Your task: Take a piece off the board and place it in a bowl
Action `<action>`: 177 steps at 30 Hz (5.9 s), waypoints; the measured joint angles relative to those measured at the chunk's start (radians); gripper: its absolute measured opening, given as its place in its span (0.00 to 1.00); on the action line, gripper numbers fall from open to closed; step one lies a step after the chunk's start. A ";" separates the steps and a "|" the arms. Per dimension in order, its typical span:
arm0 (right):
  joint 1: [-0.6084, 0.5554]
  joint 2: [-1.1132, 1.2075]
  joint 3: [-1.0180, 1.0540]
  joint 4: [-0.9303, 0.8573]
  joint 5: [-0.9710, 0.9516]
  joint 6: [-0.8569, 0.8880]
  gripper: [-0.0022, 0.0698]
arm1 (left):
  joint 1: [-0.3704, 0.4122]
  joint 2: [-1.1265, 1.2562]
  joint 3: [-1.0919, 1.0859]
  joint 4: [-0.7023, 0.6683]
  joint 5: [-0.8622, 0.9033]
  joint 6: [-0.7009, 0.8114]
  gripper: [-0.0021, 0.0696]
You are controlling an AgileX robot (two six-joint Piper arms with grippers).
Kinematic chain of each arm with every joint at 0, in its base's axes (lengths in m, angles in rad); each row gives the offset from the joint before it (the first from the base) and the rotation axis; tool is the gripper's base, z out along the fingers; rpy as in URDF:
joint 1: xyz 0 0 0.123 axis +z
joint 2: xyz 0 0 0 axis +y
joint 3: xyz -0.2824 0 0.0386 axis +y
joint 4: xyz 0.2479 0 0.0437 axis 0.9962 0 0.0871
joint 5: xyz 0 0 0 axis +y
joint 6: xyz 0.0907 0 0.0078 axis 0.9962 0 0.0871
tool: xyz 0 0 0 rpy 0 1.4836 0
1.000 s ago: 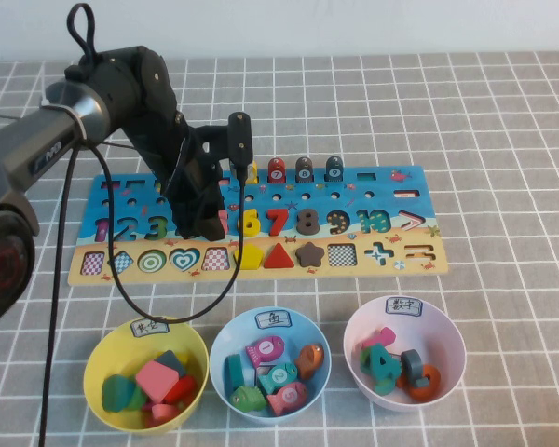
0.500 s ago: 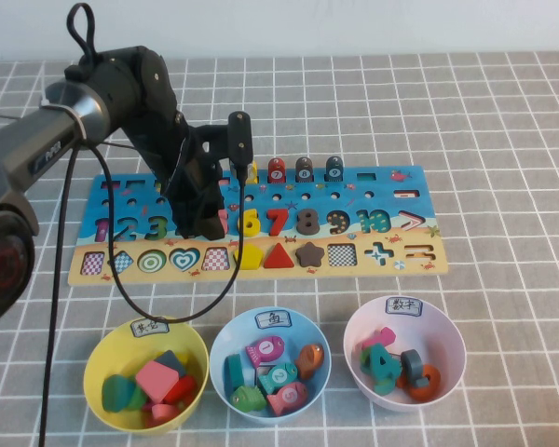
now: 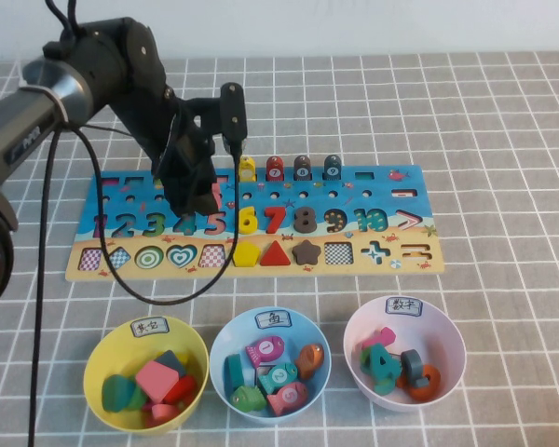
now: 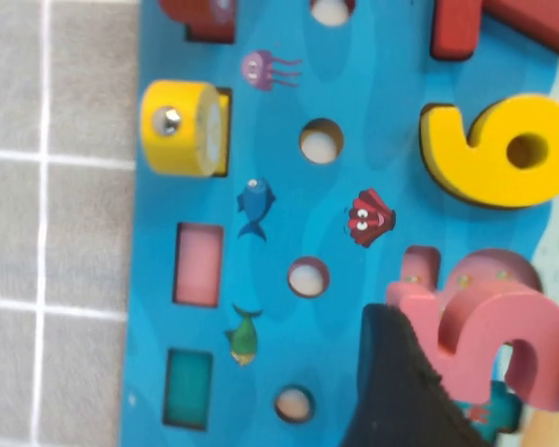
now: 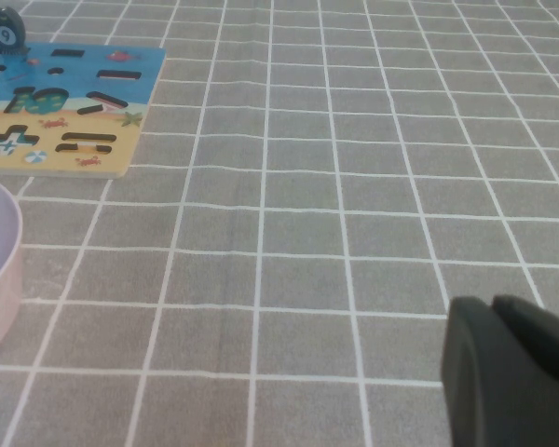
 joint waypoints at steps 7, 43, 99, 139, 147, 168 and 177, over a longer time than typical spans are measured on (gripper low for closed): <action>0.000 0.000 0.000 0.000 0.000 0.000 0.01 | 0.000 -0.042 -0.036 0.000 0.077 -0.263 0.48; 0.000 -0.002 0.000 0.000 0.000 -0.001 0.01 | -0.490 -0.289 -0.009 0.163 0.125 -1.018 0.47; 0.000 -0.006 0.000 0.000 0.000 -0.001 0.01 | -0.642 -0.375 0.585 0.039 -0.317 -1.372 0.47; 0.000 -0.006 0.000 0.000 0.000 -0.001 0.01 | -0.650 -0.319 0.478 0.057 -0.230 -1.368 0.64; 0.000 -0.006 0.000 0.000 0.000 -0.001 0.01 | -0.651 -0.412 0.485 0.173 -0.205 -1.368 0.51; 0.000 -0.006 0.000 0.000 0.000 -0.001 0.01 | -0.595 -1.104 1.103 0.425 -0.629 -1.549 0.03; 0.000 -0.006 0.000 0.000 0.000 -0.001 0.01 | -0.595 -1.353 1.304 0.426 -0.804 -1.572 0.03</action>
